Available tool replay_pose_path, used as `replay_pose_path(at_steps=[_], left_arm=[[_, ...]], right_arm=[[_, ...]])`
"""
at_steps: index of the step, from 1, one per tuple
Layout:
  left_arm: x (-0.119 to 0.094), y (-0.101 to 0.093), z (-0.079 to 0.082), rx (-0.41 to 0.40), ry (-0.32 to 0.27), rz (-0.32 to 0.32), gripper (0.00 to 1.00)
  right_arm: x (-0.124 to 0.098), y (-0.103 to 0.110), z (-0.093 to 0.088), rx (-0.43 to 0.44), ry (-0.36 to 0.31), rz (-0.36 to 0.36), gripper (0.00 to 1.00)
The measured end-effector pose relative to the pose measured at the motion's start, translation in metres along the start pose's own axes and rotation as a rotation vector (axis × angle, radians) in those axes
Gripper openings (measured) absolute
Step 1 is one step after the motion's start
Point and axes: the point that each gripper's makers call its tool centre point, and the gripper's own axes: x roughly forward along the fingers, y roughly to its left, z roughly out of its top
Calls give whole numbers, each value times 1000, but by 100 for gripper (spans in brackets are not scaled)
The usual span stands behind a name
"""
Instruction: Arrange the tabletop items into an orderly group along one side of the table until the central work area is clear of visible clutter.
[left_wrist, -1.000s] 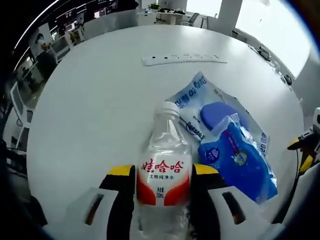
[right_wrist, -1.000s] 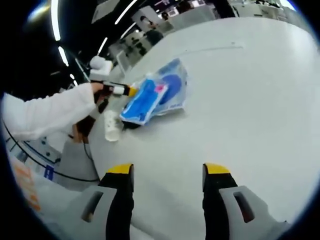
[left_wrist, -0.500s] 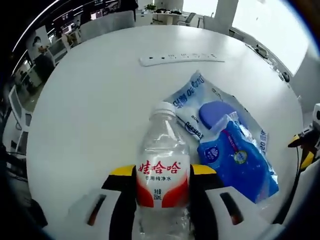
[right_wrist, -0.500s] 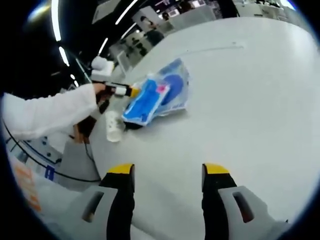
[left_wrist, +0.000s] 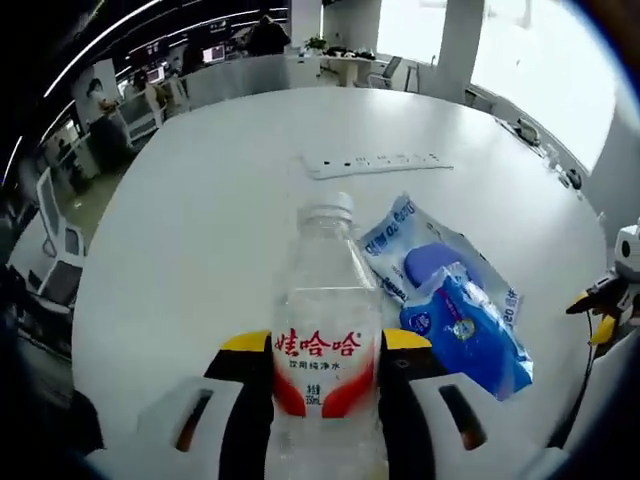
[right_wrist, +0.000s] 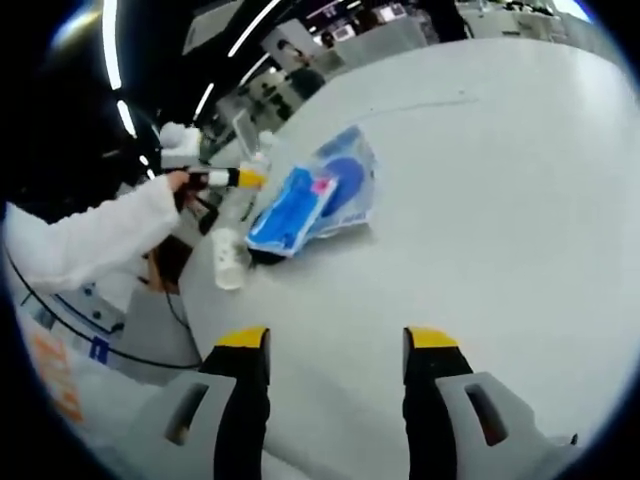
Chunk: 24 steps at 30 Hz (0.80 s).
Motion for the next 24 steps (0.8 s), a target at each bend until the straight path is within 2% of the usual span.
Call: replay_pose_path(at_steps=[2,7,11,18,24], left_arm=[[-7,6,8,-16,-39,12,39],[-22,21,19,-26,-95,49,38],[-33,33,39,-60,-190,79,38],[-39,48,60,-59,-234,110,38],[-35,54,66,-91,-250,101,39]], right_arm=[[0,3,0,-5,-2,3,51],[-2,7,-1,-11,-7,8,51],[-4,6,-1,-8,-14,4,51],[-9,1,1,-1,-31,-10,51],[-12,-1,0,3,-31,-19,51]])
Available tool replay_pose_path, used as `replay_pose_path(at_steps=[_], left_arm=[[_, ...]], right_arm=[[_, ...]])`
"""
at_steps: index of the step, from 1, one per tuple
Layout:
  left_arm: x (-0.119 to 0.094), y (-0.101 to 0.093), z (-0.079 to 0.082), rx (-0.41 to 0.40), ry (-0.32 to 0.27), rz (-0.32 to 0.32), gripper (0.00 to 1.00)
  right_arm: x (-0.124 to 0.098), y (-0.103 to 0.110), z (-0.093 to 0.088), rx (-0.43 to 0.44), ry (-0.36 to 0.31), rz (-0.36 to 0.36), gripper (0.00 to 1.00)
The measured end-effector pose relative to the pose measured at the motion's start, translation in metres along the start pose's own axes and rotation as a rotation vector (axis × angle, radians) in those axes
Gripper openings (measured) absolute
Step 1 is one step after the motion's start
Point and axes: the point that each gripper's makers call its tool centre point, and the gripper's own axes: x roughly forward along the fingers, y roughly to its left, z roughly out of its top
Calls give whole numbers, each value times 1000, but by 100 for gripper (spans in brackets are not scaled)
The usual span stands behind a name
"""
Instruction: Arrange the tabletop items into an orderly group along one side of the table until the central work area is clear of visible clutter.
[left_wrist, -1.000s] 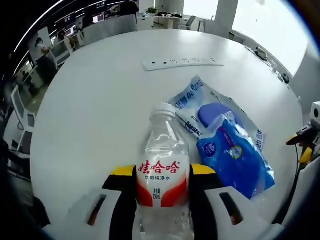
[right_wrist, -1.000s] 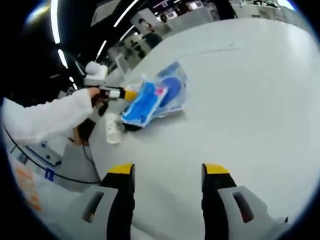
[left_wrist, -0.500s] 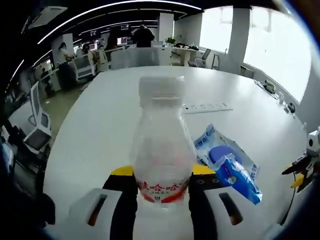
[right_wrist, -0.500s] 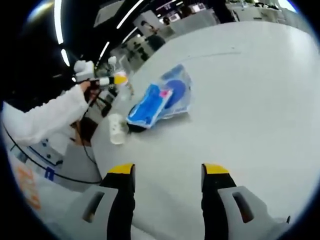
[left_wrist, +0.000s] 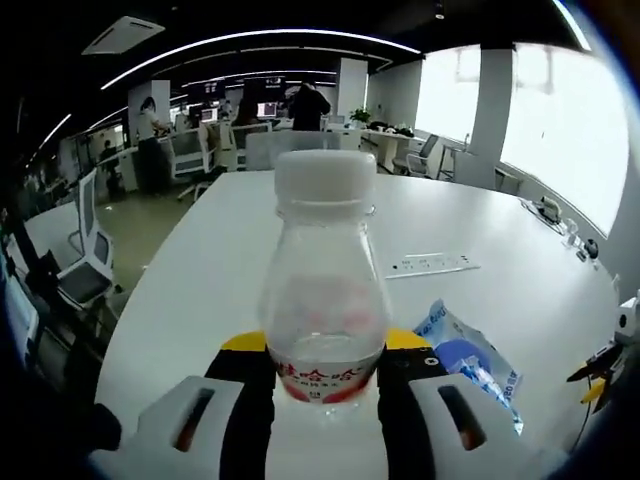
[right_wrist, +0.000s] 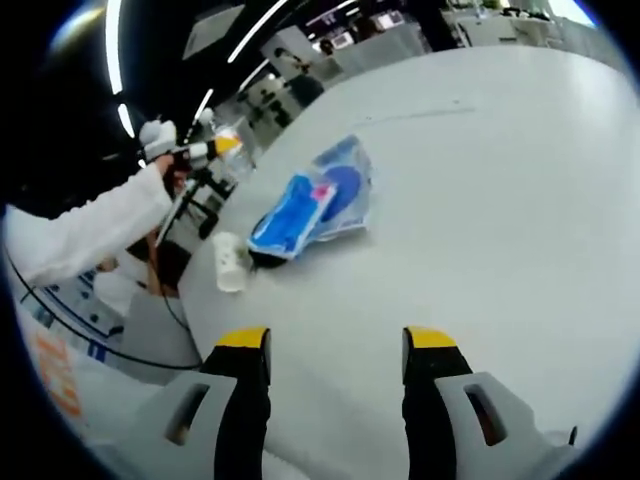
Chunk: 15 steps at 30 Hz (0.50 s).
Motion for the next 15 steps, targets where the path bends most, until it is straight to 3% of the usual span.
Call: replay_pose_path(at_steps=[15], left_arm=[[26,6,-15,-33,55,8,39]], right_arm=[[3,1,-3,6,28,-10,51]])
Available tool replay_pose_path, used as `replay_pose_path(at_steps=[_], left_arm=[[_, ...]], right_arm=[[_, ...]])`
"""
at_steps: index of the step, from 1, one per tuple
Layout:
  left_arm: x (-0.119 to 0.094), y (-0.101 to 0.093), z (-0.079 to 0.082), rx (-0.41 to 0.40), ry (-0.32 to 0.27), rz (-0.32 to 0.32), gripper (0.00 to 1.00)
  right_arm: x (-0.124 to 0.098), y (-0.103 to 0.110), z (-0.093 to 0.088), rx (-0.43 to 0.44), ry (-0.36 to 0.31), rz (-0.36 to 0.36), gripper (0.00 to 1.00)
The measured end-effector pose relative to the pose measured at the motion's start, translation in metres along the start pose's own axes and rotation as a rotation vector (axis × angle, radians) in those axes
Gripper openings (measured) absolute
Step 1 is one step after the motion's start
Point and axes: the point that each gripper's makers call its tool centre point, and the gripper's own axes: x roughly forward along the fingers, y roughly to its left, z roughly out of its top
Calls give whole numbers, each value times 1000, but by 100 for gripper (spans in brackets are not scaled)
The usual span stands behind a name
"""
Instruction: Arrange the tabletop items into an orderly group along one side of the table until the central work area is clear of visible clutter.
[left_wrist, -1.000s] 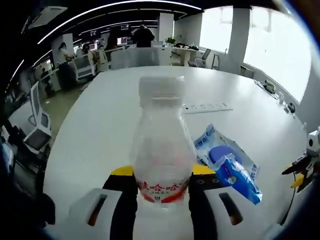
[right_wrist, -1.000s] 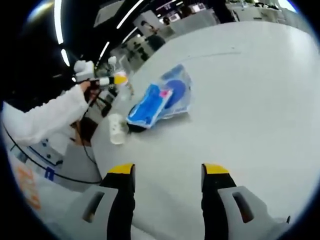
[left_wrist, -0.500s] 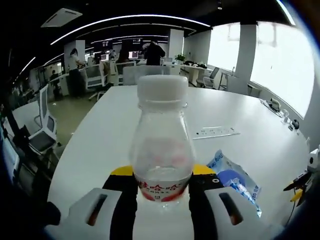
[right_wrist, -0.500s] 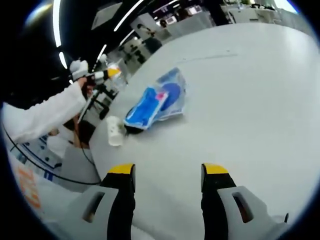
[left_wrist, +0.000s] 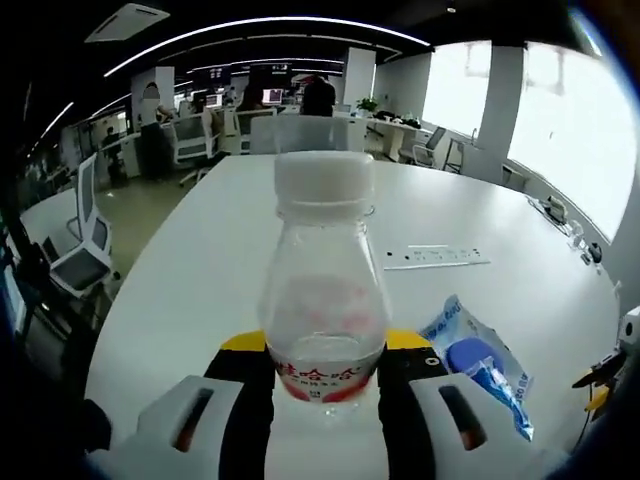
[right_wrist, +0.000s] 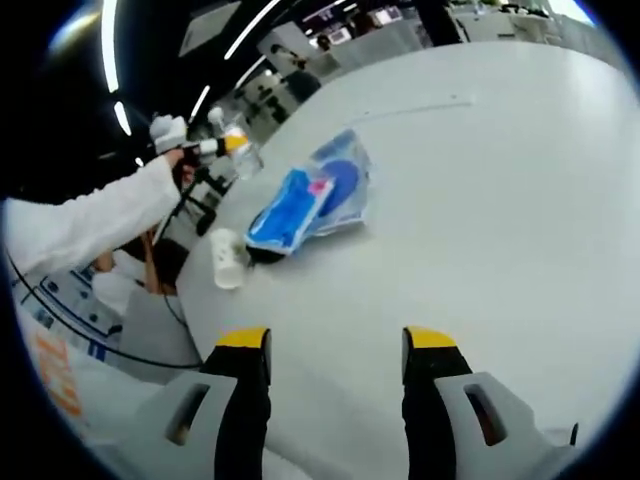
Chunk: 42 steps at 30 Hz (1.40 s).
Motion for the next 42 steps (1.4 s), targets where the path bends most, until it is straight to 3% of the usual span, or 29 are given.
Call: replay_pose_path(at_steps=[14,32,33,42], left_arm=[[15,5,-12,46,20,-28,39],[7,5,-41,57,38,-30,39],[5,4,-38,56,12,-30,39],[0,2,-43,43,2,-20,39]], right_arm=[[5,0,-5,2,32,-1,51],[8,-5,-7,15,40,2,50],[8,-5,-7,16,39,2,50],[8,-5,-8,25,38,5,50]])
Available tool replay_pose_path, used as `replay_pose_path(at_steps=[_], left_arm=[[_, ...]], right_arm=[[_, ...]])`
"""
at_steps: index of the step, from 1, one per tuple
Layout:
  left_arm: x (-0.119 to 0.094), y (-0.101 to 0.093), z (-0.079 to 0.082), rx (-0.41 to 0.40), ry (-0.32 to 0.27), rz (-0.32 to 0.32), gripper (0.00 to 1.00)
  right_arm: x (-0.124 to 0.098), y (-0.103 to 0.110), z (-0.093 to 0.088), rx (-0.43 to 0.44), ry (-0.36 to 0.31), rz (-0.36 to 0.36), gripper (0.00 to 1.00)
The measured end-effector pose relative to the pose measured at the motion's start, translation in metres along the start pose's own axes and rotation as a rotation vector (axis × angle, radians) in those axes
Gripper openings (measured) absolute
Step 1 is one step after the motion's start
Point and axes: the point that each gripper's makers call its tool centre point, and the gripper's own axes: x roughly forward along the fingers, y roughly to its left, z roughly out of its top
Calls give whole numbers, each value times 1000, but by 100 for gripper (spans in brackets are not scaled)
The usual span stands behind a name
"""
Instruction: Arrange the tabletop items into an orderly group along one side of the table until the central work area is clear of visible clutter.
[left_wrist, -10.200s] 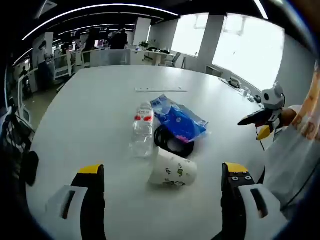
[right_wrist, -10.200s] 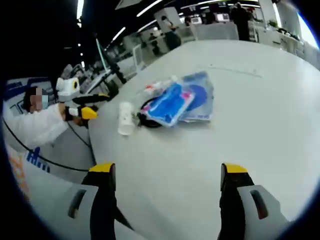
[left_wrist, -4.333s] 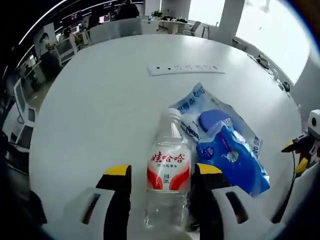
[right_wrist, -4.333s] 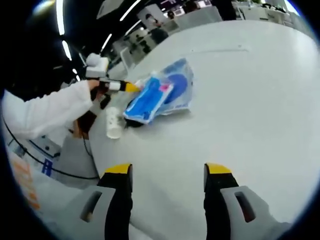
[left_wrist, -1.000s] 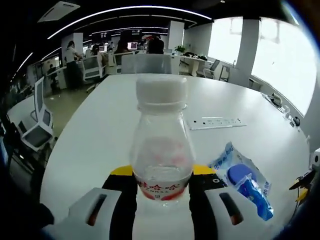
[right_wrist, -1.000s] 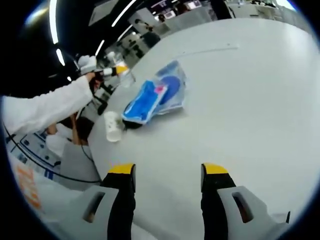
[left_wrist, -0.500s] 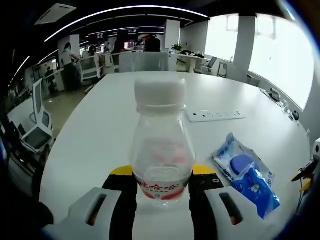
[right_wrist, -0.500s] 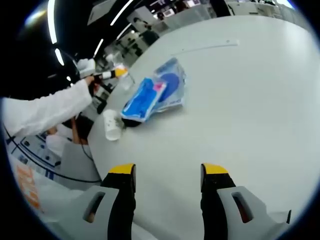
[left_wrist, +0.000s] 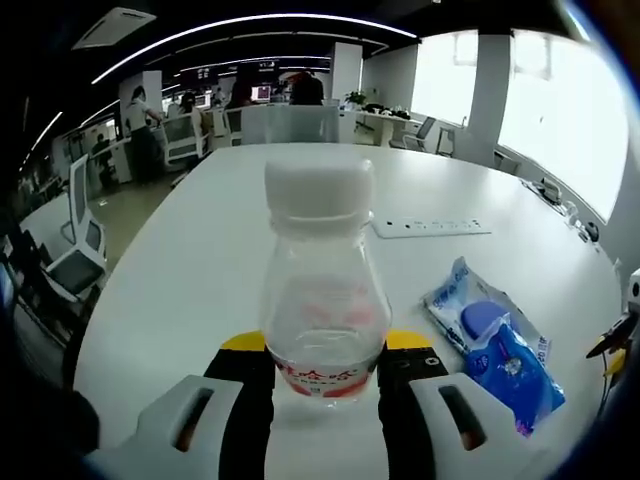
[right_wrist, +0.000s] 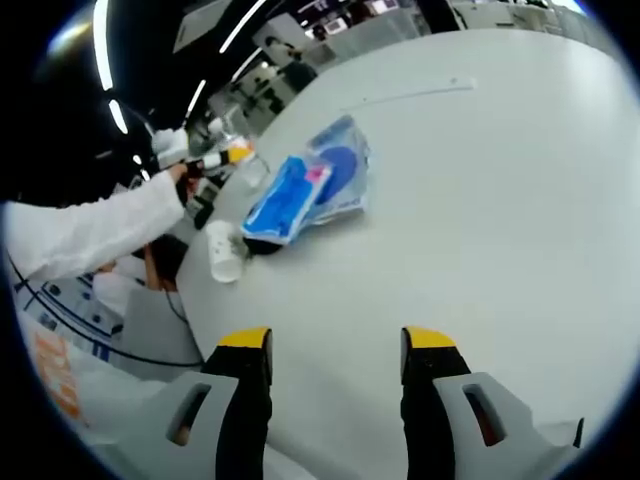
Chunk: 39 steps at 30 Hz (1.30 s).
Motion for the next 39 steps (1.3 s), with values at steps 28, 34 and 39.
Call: replay_pose_path(at_steps=[28,34,39], left_arm=[[0,0,-10,65,-23,56,40],[-8,8,1,-16,-85,75,56],[-20,3,7,-36,-112,36,70]], right_arm=[[-2,2,-2,15,-12,8,49],[-4,5,-4,14,-14,16,49],[-5,7,-1,19,-32,22,49]])
